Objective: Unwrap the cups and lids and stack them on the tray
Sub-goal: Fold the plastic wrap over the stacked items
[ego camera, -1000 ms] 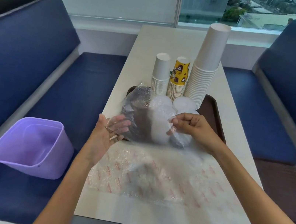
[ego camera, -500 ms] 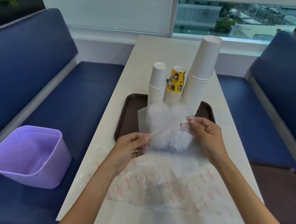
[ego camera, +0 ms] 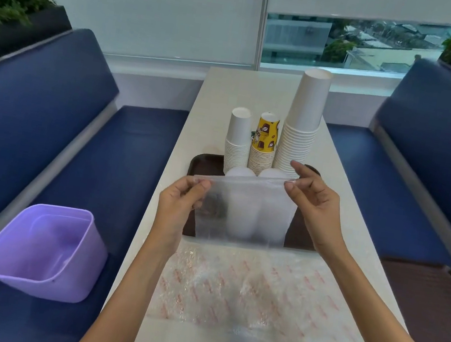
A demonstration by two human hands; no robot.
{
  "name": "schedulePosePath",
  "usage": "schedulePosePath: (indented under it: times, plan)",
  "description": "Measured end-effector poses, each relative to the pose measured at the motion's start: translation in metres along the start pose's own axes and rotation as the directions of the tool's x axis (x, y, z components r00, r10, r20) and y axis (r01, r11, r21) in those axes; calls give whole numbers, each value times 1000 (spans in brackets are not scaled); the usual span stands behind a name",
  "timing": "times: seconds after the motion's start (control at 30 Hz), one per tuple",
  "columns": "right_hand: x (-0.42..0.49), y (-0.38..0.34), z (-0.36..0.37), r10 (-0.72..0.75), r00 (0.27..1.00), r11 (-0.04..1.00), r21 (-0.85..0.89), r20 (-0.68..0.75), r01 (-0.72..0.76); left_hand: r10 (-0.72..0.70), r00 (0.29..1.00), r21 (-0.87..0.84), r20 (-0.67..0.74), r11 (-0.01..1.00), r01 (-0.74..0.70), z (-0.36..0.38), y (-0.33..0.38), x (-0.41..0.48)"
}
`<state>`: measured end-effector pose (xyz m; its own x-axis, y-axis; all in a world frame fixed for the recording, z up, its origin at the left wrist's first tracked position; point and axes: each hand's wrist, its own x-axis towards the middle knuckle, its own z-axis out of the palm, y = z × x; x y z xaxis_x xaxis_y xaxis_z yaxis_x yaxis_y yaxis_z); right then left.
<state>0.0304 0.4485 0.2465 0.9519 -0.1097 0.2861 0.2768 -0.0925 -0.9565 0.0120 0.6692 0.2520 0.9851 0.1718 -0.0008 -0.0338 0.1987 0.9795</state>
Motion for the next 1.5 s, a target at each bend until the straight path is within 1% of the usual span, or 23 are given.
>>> schedulePosePath:
  times: [0.1,0.23,0.33,0.5,0.57,0.63,0.67,0.73,0.8,0.9,0.97,1.07,1.13,1.23,1.5]
  plan:
    - [1,-12,3,2,1000,993,120,-9,-1,74,997,-57,-39,996,-76,6,8,5]
    - [4,-19,5,29,999,978,206,-30,-22,132,990,-50,-43,990,-134,11,14,10]
    - [4,-22,5,54,998,966,255,-17,-48,162,985,-53,-55,985,-165,13,16,14]
    - [6,-22,5,124,992,951,288,-19,-114,172,976,9,-136,985,-173,22,9,22]
    - [6,-19,5,198,980,927,325,4,-189,177,973,16,-146,984,-176,24,5,24]
    - [4,-13,3,317,943,864,379,103,-332,179,973,23,-148,984,-177,25,0,25]
    - [2,-9,1,371,911,830,377,177,-411,179,972,34,-154,984,-176,25,-2,25]
    - [-4,-5,0,439,839,792,302,320,-530,171,971,79,-170,984,-159,27,-6,24]
    - [-10,-1,1,453,804,810,201,385,-552,157,972,119,-177,983,-137,28,-8,20]
    - [-13,6,2,464,819,820,185,337,-541,111,977,108,-180,990,-93,26,-9,15]
    - [-12,9,0,469,825,823,182,317,-538,16,988,95,-154,995,-1,21,-11,13]
    - [-11,14,-3,476,823,830,151,309,-536,-175,984,105,-18,979,176,13,-15,10]
    - [-11,14,-3,478,824,827,158,305,-539,-229,971,133,71,967,218,10,-20,5]
    - [-13,14,-5,494,810,813,161,316,-560,-237,967,162,96,962,219,9,-27,-1]
    - [-16,15,-18,491,759,821,64,428,-567,-214,968,181,130,965,190,6,-34,-4]
